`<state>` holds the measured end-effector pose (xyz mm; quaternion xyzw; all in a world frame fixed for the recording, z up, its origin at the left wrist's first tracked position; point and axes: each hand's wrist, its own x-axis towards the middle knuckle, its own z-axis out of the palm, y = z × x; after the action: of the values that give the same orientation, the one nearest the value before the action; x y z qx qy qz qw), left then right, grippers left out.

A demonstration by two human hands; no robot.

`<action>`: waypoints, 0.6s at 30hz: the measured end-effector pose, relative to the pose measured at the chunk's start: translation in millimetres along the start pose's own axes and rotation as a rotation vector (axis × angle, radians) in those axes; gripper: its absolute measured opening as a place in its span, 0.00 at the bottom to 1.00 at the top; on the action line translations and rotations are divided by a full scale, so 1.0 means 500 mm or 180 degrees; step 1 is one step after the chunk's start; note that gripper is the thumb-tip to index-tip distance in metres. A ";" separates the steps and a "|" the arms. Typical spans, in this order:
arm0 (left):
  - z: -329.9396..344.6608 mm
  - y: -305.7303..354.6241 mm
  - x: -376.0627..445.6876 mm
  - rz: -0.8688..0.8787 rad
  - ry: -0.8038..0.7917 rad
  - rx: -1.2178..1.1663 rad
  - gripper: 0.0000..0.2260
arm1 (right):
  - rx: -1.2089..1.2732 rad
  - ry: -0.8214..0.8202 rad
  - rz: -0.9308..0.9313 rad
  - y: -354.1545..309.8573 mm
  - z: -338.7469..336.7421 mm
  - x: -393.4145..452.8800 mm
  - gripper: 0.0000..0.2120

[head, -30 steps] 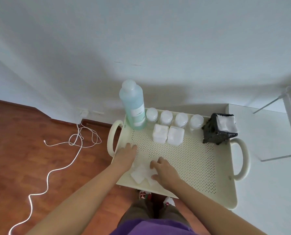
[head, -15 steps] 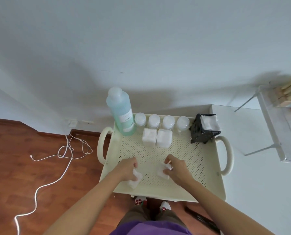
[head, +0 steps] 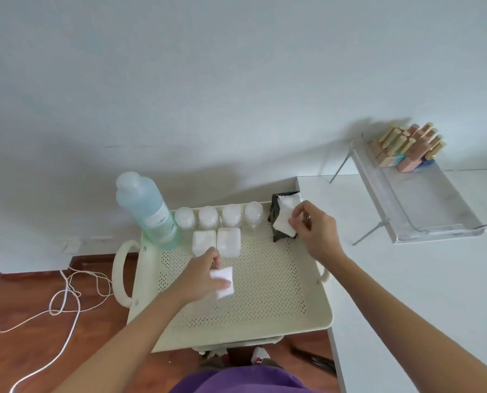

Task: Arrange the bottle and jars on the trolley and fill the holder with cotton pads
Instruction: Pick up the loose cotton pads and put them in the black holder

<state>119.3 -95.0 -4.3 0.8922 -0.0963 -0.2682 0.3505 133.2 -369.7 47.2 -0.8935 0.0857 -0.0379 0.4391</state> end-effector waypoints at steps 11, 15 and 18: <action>-0.027 0.275 0.205 0.0710 0.0782 -0.0932 0.05 | -0.0456 -0.0049 -0.0114 0.027 -0.017 0.142 0.05; -0.011 0.294 0.258 0.0614 0.0654 -0.0670 0.08 | -0.0522 0.0254 -0.0043 0.046 -0.009 0.149 0.06; 0.004 0.303 0.274 0.0682 0.0603 -0.0339 0.09 | -0.0249 0.0368 0.0103 0.059 -0.013 0.137 0.09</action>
<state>235.2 -256.6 40.8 0.8782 -0.1430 -0.1486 0.4314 196.2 -405.4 27.4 -0.9048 0.1267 -0.0789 0.3988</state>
